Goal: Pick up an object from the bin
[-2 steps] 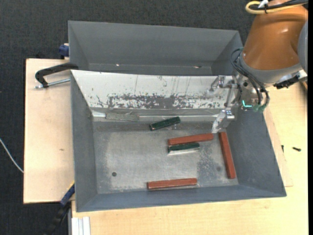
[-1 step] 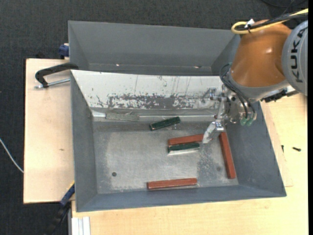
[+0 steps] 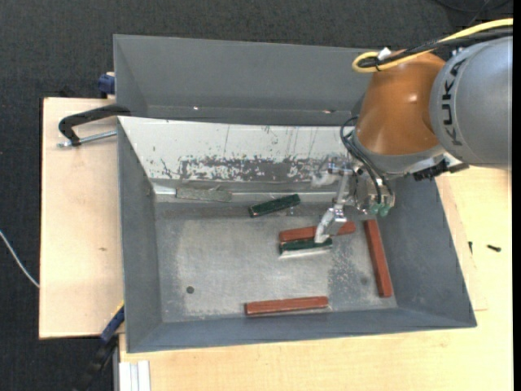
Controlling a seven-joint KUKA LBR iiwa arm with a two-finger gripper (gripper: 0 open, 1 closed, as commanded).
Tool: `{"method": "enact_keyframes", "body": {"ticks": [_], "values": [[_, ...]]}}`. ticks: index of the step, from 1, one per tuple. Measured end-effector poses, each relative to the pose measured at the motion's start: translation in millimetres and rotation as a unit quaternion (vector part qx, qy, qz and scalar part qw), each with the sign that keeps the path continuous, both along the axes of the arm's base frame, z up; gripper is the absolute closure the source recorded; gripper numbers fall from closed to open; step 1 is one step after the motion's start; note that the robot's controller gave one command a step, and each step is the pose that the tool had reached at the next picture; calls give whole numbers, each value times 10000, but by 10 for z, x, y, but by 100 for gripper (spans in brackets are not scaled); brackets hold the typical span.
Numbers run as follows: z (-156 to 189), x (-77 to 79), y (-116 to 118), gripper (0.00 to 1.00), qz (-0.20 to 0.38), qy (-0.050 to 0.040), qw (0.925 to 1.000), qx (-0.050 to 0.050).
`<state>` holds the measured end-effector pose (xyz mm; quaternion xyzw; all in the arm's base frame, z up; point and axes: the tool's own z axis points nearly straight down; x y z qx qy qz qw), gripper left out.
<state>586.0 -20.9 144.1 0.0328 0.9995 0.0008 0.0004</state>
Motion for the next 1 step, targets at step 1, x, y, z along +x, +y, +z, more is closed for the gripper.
{"method": "enact_keyframes", "body": {"ticks": [1], "values": [[-552, -128, 126, 100, 471, 2, 9989, -3]]}}
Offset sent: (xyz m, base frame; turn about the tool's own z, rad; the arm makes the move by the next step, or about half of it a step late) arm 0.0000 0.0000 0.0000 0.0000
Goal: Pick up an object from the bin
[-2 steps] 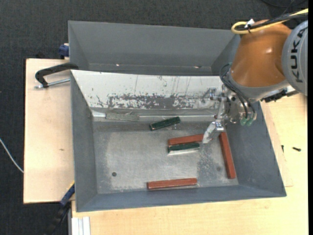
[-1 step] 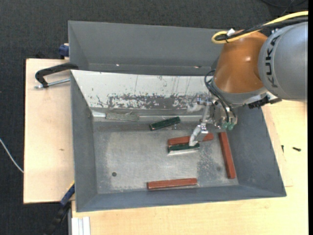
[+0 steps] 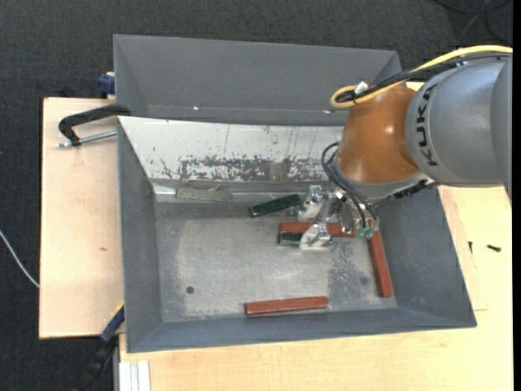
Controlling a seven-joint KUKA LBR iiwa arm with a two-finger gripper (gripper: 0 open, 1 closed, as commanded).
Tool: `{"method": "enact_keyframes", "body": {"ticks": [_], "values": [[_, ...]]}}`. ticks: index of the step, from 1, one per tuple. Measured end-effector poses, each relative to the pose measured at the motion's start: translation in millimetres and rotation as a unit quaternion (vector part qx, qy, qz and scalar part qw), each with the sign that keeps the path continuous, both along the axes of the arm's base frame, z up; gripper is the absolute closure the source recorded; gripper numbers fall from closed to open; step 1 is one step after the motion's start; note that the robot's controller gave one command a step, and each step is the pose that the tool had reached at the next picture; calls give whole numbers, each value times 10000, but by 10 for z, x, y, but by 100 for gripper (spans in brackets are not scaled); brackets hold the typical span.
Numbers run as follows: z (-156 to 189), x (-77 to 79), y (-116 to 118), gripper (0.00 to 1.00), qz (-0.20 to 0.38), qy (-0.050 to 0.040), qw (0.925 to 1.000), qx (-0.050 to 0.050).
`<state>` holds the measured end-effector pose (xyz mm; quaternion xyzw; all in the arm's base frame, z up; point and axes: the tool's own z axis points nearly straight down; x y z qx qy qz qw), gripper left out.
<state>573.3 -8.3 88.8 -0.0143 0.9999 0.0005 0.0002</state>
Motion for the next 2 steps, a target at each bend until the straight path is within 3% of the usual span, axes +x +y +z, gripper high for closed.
{"method": "enact_keyframes", "body": {"ticks": [1, 2], "values": [[0, 0, 0, 100, 1, 0, 10000, 0], [2028, -211, 116, 100, -26, -56, 10000, 1]]}}
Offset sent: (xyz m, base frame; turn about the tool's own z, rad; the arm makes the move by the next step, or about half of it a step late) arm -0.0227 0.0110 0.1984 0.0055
